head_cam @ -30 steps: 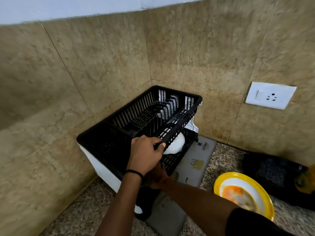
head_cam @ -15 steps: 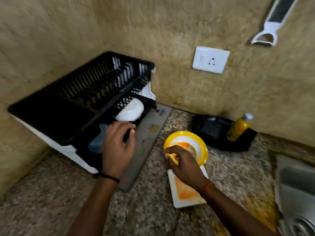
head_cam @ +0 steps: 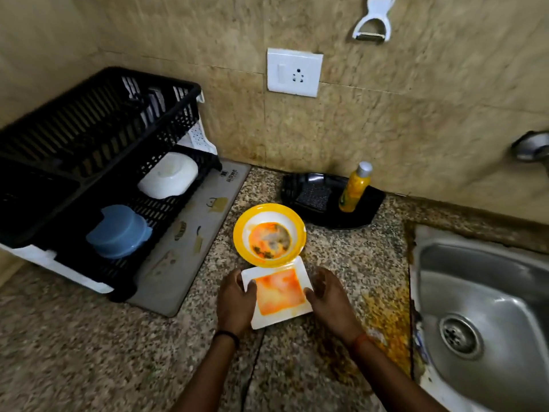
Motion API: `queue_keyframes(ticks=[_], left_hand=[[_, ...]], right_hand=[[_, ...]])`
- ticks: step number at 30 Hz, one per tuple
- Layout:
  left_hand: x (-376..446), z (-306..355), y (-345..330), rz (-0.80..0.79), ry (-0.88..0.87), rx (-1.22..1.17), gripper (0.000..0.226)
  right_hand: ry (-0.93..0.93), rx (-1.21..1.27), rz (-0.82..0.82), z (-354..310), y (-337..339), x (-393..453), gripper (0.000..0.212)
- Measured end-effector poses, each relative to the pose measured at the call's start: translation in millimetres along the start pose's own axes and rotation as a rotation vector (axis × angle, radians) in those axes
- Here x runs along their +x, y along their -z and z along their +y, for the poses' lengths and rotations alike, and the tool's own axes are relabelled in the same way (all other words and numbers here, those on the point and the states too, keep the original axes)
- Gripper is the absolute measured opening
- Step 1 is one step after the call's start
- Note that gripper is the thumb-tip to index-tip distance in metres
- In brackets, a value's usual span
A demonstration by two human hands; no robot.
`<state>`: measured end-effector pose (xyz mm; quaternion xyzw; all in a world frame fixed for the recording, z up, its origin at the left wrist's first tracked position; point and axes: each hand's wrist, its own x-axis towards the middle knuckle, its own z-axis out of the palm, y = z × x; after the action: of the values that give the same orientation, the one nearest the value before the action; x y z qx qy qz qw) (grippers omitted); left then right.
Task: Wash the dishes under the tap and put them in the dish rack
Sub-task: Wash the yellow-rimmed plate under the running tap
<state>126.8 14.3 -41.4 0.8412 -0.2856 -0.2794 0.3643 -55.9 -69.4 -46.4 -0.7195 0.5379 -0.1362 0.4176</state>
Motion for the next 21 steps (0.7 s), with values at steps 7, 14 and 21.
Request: queue_keyframes(ticks=[7,14,21], left_hand=[[40,23,-2,0.113,0.104,-0.063,0.027],[60,25,-3,0.149,0.173,-0.091,0.026],[58,45,8,0.174,0.068,-0.304,0.019]], right_hand=[[-0.149,0.387,-0.020,-29,-12,48,0.030],[-0.274,0.529,0.058,-39,-7,69,0.027],[-0.279,0.665,0.076,-41,-6,65,0.026]])
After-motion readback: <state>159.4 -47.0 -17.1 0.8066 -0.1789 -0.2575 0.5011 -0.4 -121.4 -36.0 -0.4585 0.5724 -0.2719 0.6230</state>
